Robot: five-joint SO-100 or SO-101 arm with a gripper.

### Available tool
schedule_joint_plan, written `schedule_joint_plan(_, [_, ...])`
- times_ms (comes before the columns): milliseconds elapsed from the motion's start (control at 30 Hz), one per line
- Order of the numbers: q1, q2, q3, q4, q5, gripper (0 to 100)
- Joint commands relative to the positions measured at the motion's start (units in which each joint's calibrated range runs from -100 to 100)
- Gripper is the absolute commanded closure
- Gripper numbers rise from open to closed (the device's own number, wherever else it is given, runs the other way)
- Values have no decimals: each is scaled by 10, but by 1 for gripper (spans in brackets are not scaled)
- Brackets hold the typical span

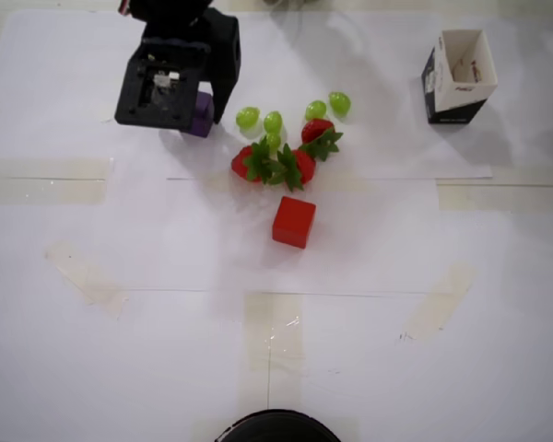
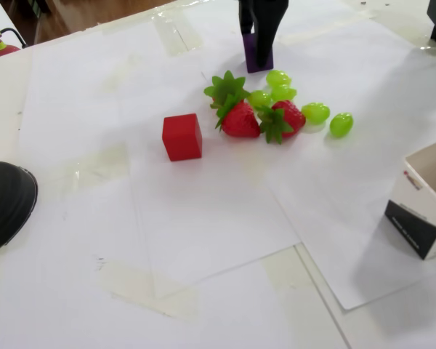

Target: Put the purple cube on top of the red cube

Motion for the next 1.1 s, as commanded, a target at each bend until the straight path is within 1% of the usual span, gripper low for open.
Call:
schedule_joint_plan(0, [9, -5, 6, -7, -4, 71])
schedule_joint_plan(367, [15, -4, 29, -29, -3, 75])
schedule_joint_plan(567, [14, -4, 30, -29, -7, 82])
schedule_joint_plan(733, [13, -5, 30, -24, -7, 94])
schedule_joint_plan(867, [9, -18, 19, -15, -3, 95])
schedule_joint_plan(1067, [-3, -60, -56, 40, 1, 96])
